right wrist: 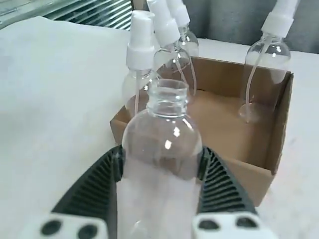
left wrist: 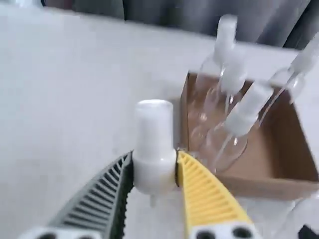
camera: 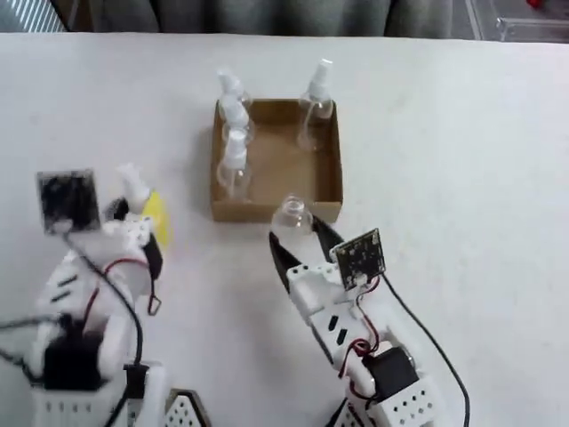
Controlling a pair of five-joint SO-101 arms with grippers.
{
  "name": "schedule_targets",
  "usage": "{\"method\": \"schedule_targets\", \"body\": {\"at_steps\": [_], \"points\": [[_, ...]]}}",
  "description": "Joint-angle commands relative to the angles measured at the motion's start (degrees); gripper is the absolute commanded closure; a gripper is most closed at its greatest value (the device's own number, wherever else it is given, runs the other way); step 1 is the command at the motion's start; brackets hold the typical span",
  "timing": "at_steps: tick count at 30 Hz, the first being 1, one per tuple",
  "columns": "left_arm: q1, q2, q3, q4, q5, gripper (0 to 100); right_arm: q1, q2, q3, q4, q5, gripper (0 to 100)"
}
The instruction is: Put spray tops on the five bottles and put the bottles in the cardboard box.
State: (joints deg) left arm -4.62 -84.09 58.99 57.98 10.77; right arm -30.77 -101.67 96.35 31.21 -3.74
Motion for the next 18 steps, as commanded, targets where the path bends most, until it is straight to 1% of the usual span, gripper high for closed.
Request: {"method": "schedule_targets", "body": {"at_steps": [1,4,7,15,18], "points": [[0.5,-11.1,-1.6,-4.0,-0.1,98,-1.4,-1.6,0.5,0.2,-0.1,98.3],[0.5,-15.8,-1.6,-8.1,0.1,98,-3.1,-1.6,0.5,0.2,0.0,98.3],[0.3,-16.9,-1.7,-13.5,0.1,98,-4.8,-1.6,0.5,1.2,0.0,98.3],[0.4,-16.9,-2.0,-31.6,0.1,98,-10.9,-1.7,0.5,3.4,0.1,98.3],[0.4,-16.9,-1.7,-33.9,0.2,98,-13.4,-1.7,0.5,3.5,0.1,98.3]]}}
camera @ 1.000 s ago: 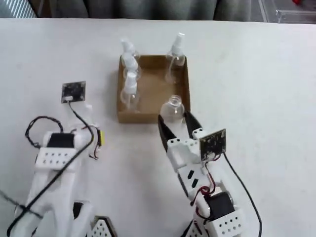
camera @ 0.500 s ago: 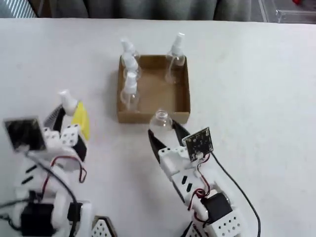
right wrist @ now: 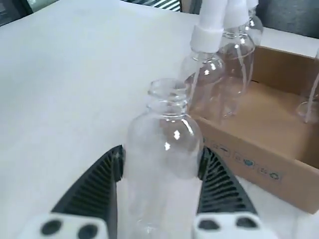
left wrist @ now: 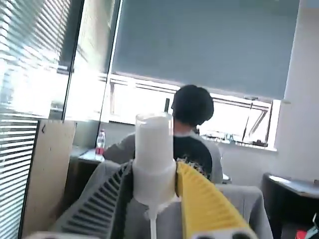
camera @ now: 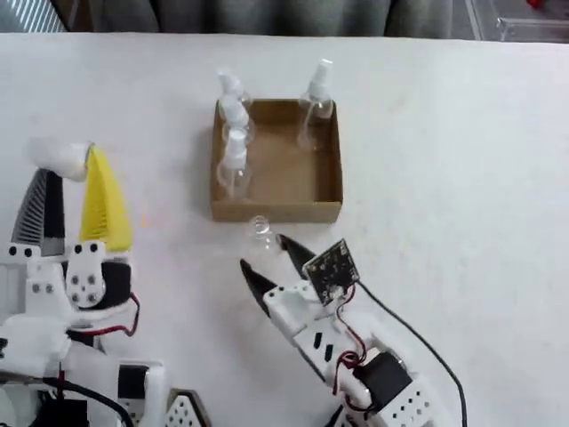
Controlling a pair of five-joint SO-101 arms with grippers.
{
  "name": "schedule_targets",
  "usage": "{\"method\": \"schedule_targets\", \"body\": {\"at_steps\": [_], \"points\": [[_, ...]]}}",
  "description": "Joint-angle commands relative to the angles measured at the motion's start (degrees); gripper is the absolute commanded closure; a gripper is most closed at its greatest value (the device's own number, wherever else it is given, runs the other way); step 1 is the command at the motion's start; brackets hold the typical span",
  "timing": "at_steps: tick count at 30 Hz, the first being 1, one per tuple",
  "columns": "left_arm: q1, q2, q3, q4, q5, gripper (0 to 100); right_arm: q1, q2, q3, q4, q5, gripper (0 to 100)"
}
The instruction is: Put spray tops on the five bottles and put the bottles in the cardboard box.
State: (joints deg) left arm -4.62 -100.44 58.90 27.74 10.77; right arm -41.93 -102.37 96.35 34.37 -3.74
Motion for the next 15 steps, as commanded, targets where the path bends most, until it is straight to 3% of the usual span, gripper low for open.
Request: {"method": "schedule_targets", "body": {"at_steps": [1,3,9,15], "points": [[0.5,-0.6,-1.6,-3.7,0.3,98,-2.9,-1.0,0.5,0.3,0.1,98.3],[0.5,-0.5,-1.5,-3.4,1.8,98,-4.3,-1.0,0.5,0.3,0.1,98.3],[0.7,-0.5,0.7,-3.4,18.1,98,-5.6,-0.9,0.5,0.3,0.1,98.3],[8.1,-0.6,4.7,-3.3,20.1,98,-5.3,-0.9,0.5,0.3,0.1,98.3]]}}
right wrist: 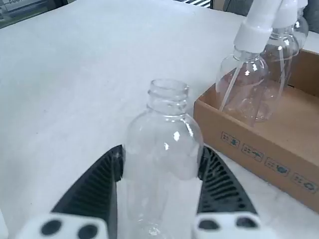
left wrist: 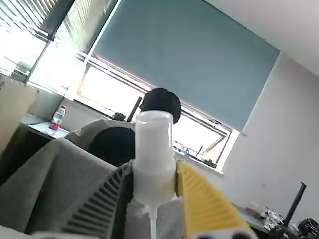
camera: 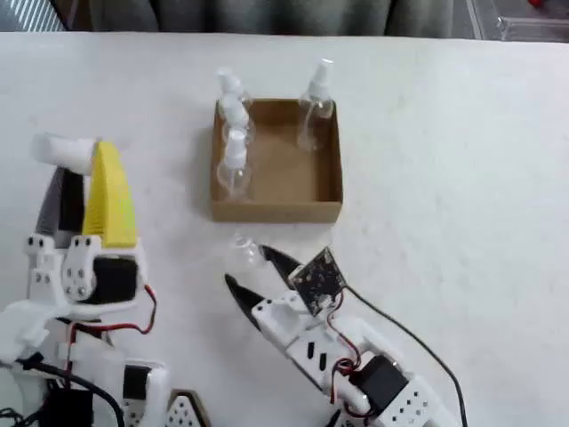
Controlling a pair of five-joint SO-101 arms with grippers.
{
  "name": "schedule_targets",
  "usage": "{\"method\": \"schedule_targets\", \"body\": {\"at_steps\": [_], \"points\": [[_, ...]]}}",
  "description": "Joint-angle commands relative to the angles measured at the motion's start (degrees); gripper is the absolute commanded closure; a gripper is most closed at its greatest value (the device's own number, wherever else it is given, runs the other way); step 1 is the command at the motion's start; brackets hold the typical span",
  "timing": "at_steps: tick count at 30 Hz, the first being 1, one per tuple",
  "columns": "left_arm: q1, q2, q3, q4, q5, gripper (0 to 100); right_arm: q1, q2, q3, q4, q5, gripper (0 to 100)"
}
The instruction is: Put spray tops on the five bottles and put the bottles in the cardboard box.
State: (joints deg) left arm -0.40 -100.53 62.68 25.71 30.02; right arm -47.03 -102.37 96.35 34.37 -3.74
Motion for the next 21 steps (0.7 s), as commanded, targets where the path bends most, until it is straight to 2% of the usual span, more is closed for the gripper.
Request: {"method": "schedule_targets", "body": {"at_steps": [1,5,9,16,21], "points": [[5.4,-0.6,2.0,-1.3,0.9,98,-0.2,-0.9,0.5,0.3,0.1,98.3],[8.0,-0.8,4.6,-1.3,1.2,98,-0.2,-0.9,0.5,2.7,0.1,98.3],[7.7,-0.8,4.1,-1.1,5.4,98,-0.5,-0.9,0.5,3.6,0.1,98.3],[7.7,-0.8,0.5,13.3,5.8,98,-2.8,-0.9,0.5,3.4,0.1,98.3],[7.7,-0.8,-0.4,16.4,5.9,98,-3.0,-0.8,0.5,3.1,0.1,98.3]]}}
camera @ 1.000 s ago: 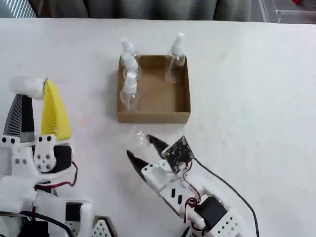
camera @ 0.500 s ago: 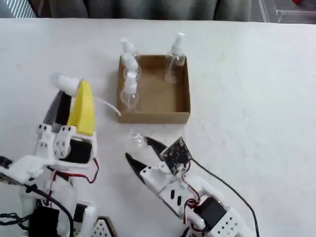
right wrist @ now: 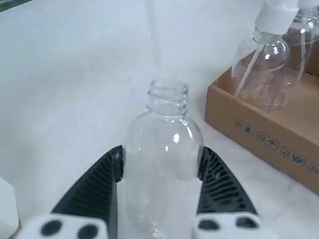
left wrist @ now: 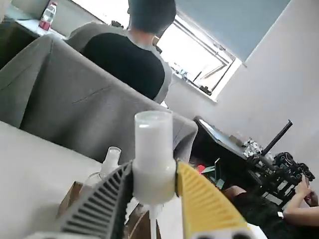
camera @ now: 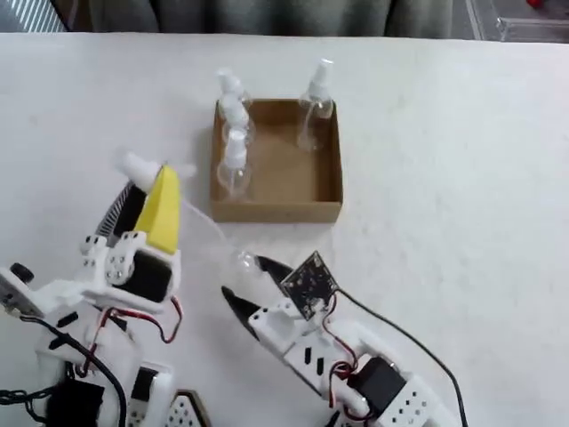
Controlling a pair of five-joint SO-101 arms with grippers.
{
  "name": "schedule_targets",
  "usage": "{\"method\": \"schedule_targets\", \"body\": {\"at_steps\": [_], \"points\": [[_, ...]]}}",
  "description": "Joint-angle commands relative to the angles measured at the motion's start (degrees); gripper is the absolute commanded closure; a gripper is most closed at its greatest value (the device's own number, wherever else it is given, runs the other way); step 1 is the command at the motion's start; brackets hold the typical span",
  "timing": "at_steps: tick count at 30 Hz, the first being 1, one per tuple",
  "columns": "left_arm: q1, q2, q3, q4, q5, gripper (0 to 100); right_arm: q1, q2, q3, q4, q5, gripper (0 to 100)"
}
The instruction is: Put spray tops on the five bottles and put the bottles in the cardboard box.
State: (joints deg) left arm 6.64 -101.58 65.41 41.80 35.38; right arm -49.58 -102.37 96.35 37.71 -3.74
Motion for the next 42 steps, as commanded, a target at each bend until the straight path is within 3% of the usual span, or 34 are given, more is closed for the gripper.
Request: {"method": "schedule_targets", "body": {"at_steps": [1,6,20,36,42], "points": [[0.7,0.2,-3.0,0.4,0.6,98,-0.5,-0.8,0.5,-0.2,0.1,98.3],[0.7,0.2,-2.8,0.4,5.2,98,-0.5,-0.8,0.5,-0.2,0.1,98.2],[0.7,0.2,2.8,-3.0,4.9,98,-0.5,-0.8,0.5,0.0,0.1,98.2],[1.5,0.4,3.2,0.9,1.1,98,-0.2,-0.8,0.5,0.0,0.1,98.2],[8.9,0.5,3.2,3.7,0.9,98,-0.1,-0.8,0.5,0.0,0.1,98.2]]}}
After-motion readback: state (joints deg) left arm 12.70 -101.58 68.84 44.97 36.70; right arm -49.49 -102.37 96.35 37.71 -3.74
